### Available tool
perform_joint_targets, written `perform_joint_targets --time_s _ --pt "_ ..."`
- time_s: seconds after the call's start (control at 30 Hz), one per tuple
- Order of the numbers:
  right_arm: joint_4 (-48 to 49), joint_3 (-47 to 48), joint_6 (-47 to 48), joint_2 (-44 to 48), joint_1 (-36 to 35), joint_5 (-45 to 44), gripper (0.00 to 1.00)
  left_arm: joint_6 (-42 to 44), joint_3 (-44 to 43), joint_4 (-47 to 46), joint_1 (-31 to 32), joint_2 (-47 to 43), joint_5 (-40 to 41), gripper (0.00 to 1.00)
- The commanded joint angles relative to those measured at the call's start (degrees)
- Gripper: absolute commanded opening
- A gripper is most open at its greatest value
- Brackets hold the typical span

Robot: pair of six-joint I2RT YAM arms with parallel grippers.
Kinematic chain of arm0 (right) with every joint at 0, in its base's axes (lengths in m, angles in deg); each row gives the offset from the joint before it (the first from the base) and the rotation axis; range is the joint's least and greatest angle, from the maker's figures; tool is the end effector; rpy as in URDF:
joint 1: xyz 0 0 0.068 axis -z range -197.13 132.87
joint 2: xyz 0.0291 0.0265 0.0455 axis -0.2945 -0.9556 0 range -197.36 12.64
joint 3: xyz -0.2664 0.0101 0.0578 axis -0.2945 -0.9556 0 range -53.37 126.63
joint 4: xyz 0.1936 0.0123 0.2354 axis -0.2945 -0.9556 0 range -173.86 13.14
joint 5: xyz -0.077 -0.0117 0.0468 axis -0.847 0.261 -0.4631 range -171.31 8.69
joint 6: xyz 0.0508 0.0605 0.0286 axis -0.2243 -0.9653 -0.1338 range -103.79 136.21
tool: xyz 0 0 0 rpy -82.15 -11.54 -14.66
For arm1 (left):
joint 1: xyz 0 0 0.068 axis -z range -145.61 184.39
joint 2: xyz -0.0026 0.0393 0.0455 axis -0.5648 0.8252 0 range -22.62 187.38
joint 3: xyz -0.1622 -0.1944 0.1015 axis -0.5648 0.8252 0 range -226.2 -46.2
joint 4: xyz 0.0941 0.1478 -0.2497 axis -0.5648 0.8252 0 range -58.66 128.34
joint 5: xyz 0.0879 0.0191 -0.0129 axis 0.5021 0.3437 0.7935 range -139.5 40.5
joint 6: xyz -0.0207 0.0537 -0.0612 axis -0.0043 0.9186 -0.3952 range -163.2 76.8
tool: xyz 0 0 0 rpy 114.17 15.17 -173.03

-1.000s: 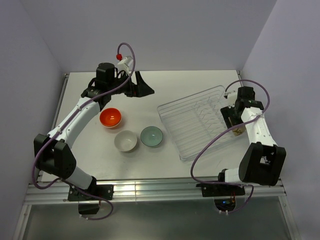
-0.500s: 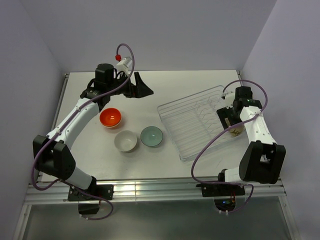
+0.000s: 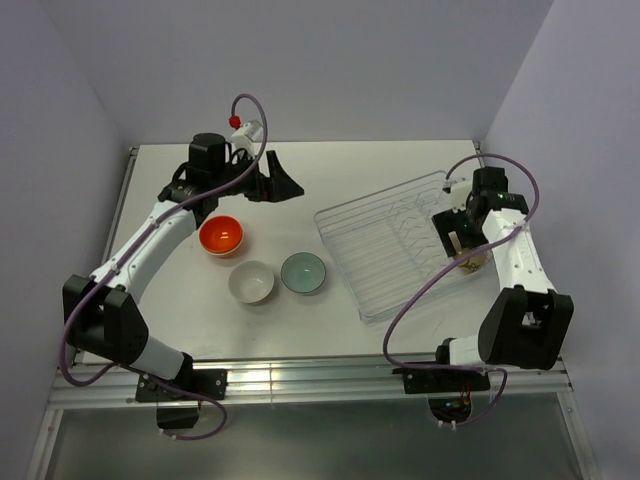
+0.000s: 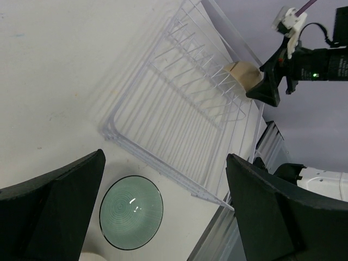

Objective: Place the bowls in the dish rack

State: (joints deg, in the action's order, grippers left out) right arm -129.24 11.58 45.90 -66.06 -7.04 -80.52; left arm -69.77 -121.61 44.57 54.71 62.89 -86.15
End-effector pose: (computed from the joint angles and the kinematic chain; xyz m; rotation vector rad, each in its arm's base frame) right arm 0.3202 -0.0559 0.2265 -0.4702 2.6990 -0.1791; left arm 0.3773 -0.1865 0.3320 0.3310 2.0521 -1.1485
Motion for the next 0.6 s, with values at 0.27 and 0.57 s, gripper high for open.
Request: perform_joint_targets --time_s 0.27,0.57 --pt "-6.2 12.6 -0.9 5.6 -0.4 10.8 1.0 16.1 2.1 15.1 -4.8 -6.5 -0.7 0.99" --pt "-8.7 20.7 -7.4 5.7 -0.4 23.8 1.0 33.8 13.3 31.3 -10.9 -14.8 11.1 0.89"
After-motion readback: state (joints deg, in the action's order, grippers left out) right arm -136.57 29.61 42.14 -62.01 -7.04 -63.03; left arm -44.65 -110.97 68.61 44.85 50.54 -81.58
